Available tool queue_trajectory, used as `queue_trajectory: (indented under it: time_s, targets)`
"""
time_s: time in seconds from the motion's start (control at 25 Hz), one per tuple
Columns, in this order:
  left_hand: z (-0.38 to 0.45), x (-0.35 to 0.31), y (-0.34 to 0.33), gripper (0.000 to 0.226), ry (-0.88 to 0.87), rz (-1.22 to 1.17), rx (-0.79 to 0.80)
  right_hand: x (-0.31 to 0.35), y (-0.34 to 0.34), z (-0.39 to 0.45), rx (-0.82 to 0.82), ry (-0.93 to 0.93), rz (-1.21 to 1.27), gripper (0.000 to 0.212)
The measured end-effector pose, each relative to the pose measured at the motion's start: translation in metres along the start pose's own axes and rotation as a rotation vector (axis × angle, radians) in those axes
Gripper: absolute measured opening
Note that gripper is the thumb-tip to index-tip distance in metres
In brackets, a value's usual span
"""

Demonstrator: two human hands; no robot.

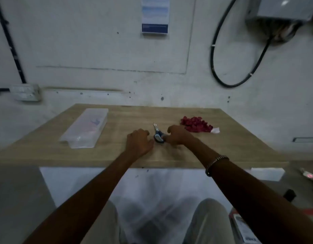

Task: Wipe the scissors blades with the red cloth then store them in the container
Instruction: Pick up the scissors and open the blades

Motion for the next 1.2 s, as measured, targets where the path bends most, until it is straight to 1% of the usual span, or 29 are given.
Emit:
queue_trajectory:
  time_s: [0.08,0.24,0.28,0.4,0.48,0.56,0.64,0.68,0.76,0.84,0.88,0.96,1.0,1.04,1.12,1.2]
  targets:
    - [0.001,0.008,-0.006,0.046,-0.003,0.016,0.017,0.0,-0.01,0.004,0.016,-0.043,0.047,0.063]
    - [0.019,0.03,-0.035,0.047,-0.02,-0.02,-0.008,-0.002,-0.038,0.022,-0.023,-0.061,0.067,0.056]
    - [0.03,0.035,-0.043,0.047,-0.031,-0.029,-0.027,-0.004,-0.044,0.033,-0.002,-0.08,0.093,0.057]
    - [0.052,0.041,-0.055,0.045,-0.038,-0.047,-0.102,-0.008,-0.049,0.048,0.166,-0.213,0.164,0.06]
    - [0.071,0.047,-0.068,0.042,0.001,-0.107,-0.144,-0.013,-0.055,0.062,0.228,-0.277,0.258,0.051]
    - [0.092,0.055,-0.08,0.037,0.06,-0.148,-0.174,-0.02,-0.06,0.072,0.223,-0.338,0.329,0.042]
    - [0.109,0.063,-0.092,0.026,0.129,-0.192,-0.205,-0.027,-0.065,0.081,0.188,-0.404,0.435,0.035]
    - [0.119,0.063,-0.099,0.023,0.152,-0.222,-0.225,-0.031,-0.064,0.09,0.146,-0.419,0.509,0.032]
    - [0.136,0.061,-0.109,0.029,0.183,-0.292,-0.237,-0.036,-0.059,0.107,0.015,-0.419,0.667,0.026]
    - [0.146,0.053,-0.115,0.033,0.219,-0.452,-0.185,-0.043,-0.057,0.126,-0.109,-0.359,0.736,0.028]
    - [0.15,0.047,-0.119,0.032,0.261,-0.599,-0.136,-0.045,-0.058,0.134,-0.137,-0.306,0.742,0.033]
    - [0.148,0.029,-0.124,0.027,0.435,-0.996,0.03,-0.047,-0.068,0.143,-0.107,-0.211,0.766,0.041]
    - [0.143,0.022,-0.126,0.025,0.505,-1.145,0.105,-0.047,-0.071,0.142,-0.069,-0.18,0.786,0.041]
    - [0.136,0.016,-0.126,0.025,0.535,-1.229,0.149,-0.045,-0.073,0.138,-0.025,-0.143,0.828,0.038]
    - [0.129,0.013,-0.126,0.021,0.531,-1.257,0.179,-0.04,-0.074,0.128,0.063,-0.098,0.935,0.031]
    - [0.13,0.015,-0.122,0.02,0.519,-1.278,0.2,-0.037,-0.068,0.124,0.158,-0.089,0.999,0.028]
Point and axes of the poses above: each hand's wrist, its own z-axis towards the middle knuckle, its own y-axis out of the back of the hand, x = y × z, the point moved 3 cm from there along z, towards the middle knuckle, and after that the axes turned 15 degrees about -x, right-handed, at the moved point
